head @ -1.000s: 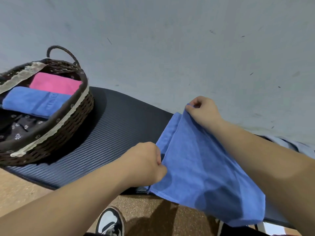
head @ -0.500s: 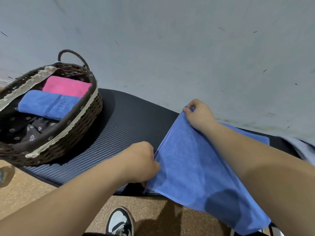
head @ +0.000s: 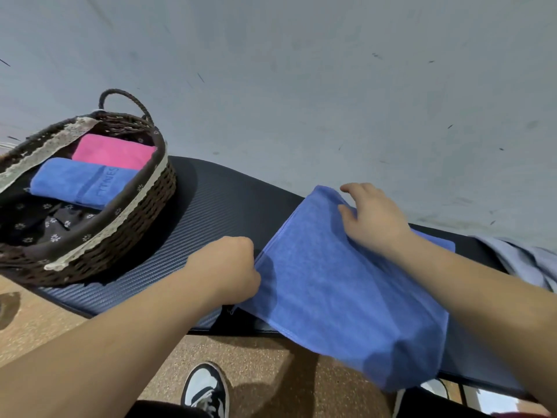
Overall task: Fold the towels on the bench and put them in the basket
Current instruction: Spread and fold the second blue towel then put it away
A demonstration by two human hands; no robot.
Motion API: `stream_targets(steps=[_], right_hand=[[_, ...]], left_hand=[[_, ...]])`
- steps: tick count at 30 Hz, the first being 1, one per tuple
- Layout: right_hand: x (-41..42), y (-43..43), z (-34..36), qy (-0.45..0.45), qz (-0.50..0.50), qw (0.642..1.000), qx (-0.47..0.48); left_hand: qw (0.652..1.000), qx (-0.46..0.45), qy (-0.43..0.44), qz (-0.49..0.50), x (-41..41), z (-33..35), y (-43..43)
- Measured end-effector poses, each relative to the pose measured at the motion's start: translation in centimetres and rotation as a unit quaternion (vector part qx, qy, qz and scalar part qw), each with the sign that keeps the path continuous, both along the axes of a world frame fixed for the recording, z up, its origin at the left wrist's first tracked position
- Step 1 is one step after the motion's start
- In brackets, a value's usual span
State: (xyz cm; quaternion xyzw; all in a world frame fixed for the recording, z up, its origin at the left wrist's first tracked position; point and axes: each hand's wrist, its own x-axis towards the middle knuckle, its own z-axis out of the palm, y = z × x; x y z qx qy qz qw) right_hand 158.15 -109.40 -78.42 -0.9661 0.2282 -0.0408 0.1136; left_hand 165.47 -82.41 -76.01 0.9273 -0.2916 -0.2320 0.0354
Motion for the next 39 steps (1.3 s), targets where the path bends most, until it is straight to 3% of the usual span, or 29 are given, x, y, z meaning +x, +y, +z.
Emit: stream_targets(steps=[5,9,12,19,21,26,29,34,39], right_hand=[[-7.4,-2.4,-1.2,0.121,-0.029,0.992,-0.015],[-12.1,-3.6,-2.6,0.19,-0.057,0.979,0.056],[-14.1,-3.5,-2.3,0.198,-0.109,0.972,0.06],[-16.2,-2.3,-0.9,0.267,-0.173,0.946,0.058],[-16.8,-1.9,-1.2,0.24,-0.174,0.954,0.043],[-17.8,-4.0,-2.0,0.065,-0.175,0.981,-0.054],[-17.8,-6.5,-1.6,-0.016,-0.221,0.975,0.002],[-17.8,-8.3,-1.2,-0.046,-0.289,0.942,0.162],[-17.4,-8.9,-0.9,-0.062,-0.3,0.935,0.18]], left_hand=[[0.991,-0.01,-0.095,-0.09,-4.3,2.2,-1.1],[0.984,0.058,0.01,-0.167,-8.8,2.1,-2.4],[0.981,0.111,0.083,-0.132,-9.6,1.1,-3.3],[0.987,0.077,-0.019,-0.142,-5.0,-1.6,-6.2],[0.986,0.083,-0.037,-0.141,-5.6,-1.4,-7.1],[0.976,0.128,-0.008,-0.178,-10.4,-0.7,-9.7],[0.971,0.157,-0.013,-0.18,-10.7,-0.7,-10.6],[0.97,0.167,-0.012,-0.178,-9.9,-0.2,-11.4],[0.969,0.164,-0.012,-0.183,-9.9,-0.4,-11.3]])
